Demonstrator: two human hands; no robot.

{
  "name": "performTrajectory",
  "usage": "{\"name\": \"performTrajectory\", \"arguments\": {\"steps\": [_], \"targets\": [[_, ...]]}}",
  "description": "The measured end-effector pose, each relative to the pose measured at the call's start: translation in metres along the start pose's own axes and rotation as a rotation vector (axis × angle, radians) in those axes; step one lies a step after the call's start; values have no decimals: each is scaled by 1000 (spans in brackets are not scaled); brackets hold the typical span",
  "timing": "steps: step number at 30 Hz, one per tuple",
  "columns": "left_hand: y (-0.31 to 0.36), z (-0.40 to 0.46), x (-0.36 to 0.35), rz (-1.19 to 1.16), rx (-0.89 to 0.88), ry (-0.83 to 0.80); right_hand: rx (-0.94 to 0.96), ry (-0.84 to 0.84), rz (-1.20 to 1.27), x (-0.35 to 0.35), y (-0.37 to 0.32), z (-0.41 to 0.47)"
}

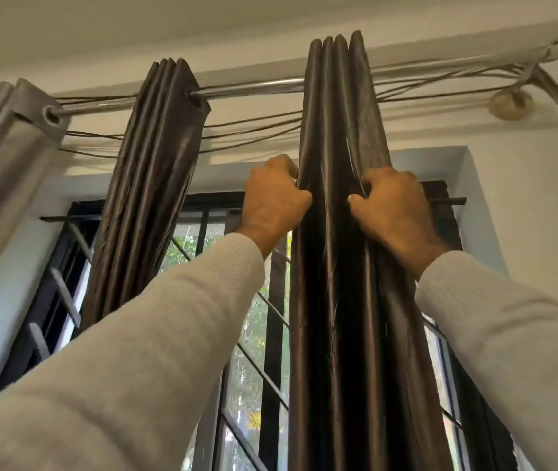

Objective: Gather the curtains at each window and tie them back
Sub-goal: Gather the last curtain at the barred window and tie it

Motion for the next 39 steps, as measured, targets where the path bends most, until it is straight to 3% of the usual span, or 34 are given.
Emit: {"name": "performTrajectory", "arguments": {"steps": [4,9,12,16,24,28,39], "targets": [[-20,-46,-11,-175,-28,7,32,88,101,-4,10,-40],[-46,-143,-27,-354,-155,35,241,179,272,-23,15,-133],[-78,-196,-42,-322,-117,-29,147,105,240,-48,28,-198],[-111,-255,-47,-375,64,-141,8,7,201,-65,32,-278],[-146,-334,-37,-494,141,-282,-163,31,277,-39,-22,-365],[-163,-367,-23,-460,125,-367,-237,-66,130,-35,-38,-405],[-183,-468,-4,-331,285,-534,-421,-251,-88,-30,-44,-507]]}}
Point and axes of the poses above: each hand's wrist, its own z-axis towards the middle knuckle, its own x-axis out of the back of the hand, y = z × x, the point moved 3 cm from there along z, towards the middle knuckle, and after that the axes turned 7 degrees about x, right-handed, at the moved point
